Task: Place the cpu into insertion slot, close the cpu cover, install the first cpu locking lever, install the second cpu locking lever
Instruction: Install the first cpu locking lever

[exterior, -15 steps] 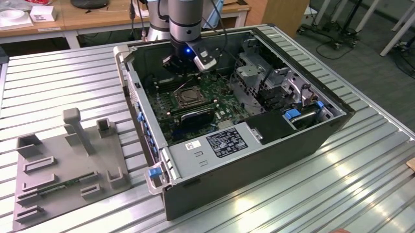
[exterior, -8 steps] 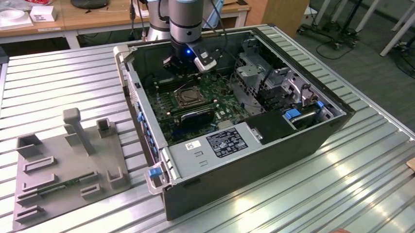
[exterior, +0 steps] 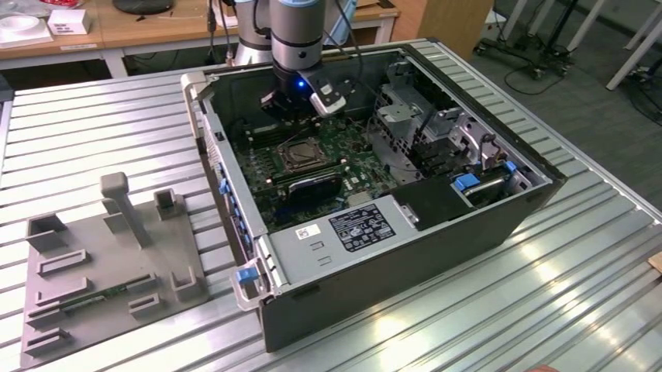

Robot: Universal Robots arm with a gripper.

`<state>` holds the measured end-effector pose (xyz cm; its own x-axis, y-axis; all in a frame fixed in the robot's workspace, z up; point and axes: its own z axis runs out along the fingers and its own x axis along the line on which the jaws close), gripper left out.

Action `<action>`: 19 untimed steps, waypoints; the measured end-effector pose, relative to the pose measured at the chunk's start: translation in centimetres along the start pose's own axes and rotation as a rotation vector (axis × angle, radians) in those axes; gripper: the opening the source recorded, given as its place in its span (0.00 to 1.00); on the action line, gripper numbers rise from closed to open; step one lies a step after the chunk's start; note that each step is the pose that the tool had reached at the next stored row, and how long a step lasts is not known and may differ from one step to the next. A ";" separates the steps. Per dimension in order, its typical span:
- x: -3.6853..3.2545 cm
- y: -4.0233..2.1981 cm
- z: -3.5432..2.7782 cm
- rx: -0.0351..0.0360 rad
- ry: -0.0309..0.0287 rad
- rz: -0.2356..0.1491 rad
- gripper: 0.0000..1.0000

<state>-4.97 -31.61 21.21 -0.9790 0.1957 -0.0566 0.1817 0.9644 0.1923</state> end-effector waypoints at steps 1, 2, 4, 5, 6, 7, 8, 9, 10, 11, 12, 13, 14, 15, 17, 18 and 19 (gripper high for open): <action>-0.01 -0.01 0.05 0.0000 0.0000 0.000 0.10; -0.02 -0.02 0.11 0.0001 0.0000 0.000 0.10; -0.04 -0.03 0.23 0.0000 0.0000 0.000 0.10; -0.05 -0.04 0.29 0.0000 0.0000 0.000 0.10; -0.06 -0.06 0.36 0.0000 0.0000 0.000 0.10; -0.07 -0.07 0.43 0.0001 0.0000 0.000 0.10; -0.08 -0.07 0.49 0.0001 0.0001 0.000 0.10; -0.10 -0.08 0.53 0.0000 0.0000 0.000 0.10; -0.12 -0.08 0.57 0.0001 0.0000 0.000 0.10; -0.15 -0.08 0.60 0.0001 0.0001 0.000 0.10; -0.17 -0.08 0.62 0.0001 0.0000 0.000 0.10; -0.20 -0.08 0.65 0.0001 0.0000 0.000 0.10; -0.22 -0.08 0.69 0.0000 0.0000 0.000 0.10; -0.24 -0.09 0.72 -0.0001 -0.0001 0.000 0.10; -0.23 -0.10 0.81 0.0000 -0.0001 0.000 0.10; -0.23 -0.11 0.87 0.0000 -0.0001 0.000 0.10; -0.23 -0.13 0.93 0.0001 0.0000 0.000 0.10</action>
<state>-4.67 -31.61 20.29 -0.9790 0.1957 -0.0566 0.1817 0.9644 0.1923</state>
